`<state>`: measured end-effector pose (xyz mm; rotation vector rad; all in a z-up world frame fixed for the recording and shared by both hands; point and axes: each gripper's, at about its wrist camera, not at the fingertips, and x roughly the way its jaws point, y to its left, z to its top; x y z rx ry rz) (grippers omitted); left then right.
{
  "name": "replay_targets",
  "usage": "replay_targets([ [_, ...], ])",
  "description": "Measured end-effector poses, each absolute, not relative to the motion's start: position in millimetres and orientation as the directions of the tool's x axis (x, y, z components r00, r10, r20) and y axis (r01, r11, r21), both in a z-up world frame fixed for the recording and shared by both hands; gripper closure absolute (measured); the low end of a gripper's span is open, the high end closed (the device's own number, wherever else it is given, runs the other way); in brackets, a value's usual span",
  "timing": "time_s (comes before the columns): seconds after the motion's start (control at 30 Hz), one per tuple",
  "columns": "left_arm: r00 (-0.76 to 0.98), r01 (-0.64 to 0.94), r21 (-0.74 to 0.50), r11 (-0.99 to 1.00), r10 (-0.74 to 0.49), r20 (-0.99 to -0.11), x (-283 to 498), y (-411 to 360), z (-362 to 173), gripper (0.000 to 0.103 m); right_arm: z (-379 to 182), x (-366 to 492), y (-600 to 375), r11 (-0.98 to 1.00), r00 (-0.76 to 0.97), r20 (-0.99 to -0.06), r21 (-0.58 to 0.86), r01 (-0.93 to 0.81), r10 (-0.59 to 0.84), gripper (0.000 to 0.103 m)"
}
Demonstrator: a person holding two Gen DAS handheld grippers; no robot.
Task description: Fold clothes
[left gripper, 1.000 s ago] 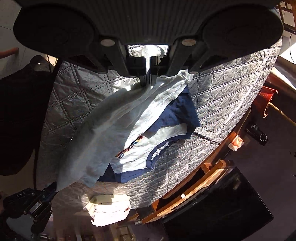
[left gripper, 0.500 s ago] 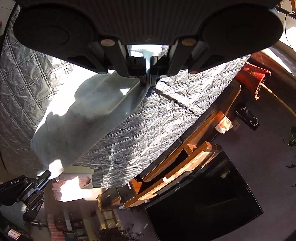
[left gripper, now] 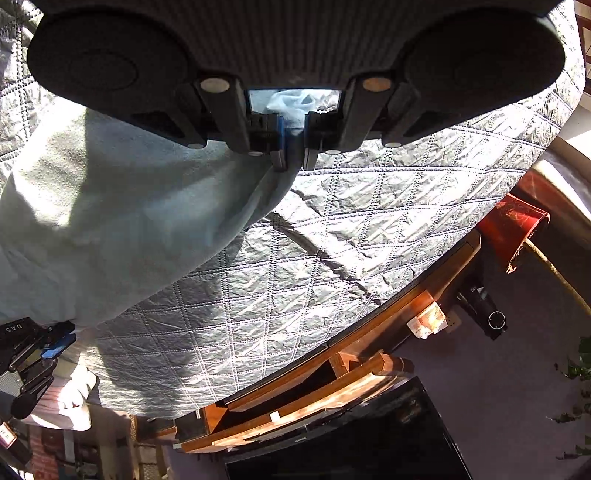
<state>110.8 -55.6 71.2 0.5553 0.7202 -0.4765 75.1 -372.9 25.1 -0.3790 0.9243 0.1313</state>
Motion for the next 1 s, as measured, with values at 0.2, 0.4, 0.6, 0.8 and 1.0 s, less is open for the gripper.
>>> replay_targets([
  [0.2, 0.706, 0.430, 0.204, 0.880, -0.187, -0.684, 110, -23, 89, 0.066, 53, 49, -364, 0.955, 0.749, -0.647, -0.288, -0.066, -0.144, 0.067],
  [0.4, 0.653, 0.357, -0.019, 0.934, -0.264, -0.710, 102, -13, 81, 0.062, 59, 52, -287, 0.974, 0.766, -0.639, -0.122, -0.193, 0.072, 0.051],
  [0.6, 0.588, 0.423, -0.008, 0.906, -0.281, -0.758, 98, -40, 53, 0.061, 18, 70, -269, 0.992, 0.712, -0.694, 0.030, -0.120, 0.107, 0.051],
  [0.8, 0.532, 0.376, -0.051, 0.925, -0.260, -0.806, 107, -26, 29, 0.060, 24, 54, -306, 1.000, 0.731, -0.683, -0.006, -0.024, 0.014, 0.048],
  [1.0, 0.583, 0.323, 0.053, 0.945, -0.155, -0.797, 104, -26, 43, 0.063, 25, 15, -358, 0.987, 0.733, -0.665, -0.049, 0.151, -0.145, 0.041],
])
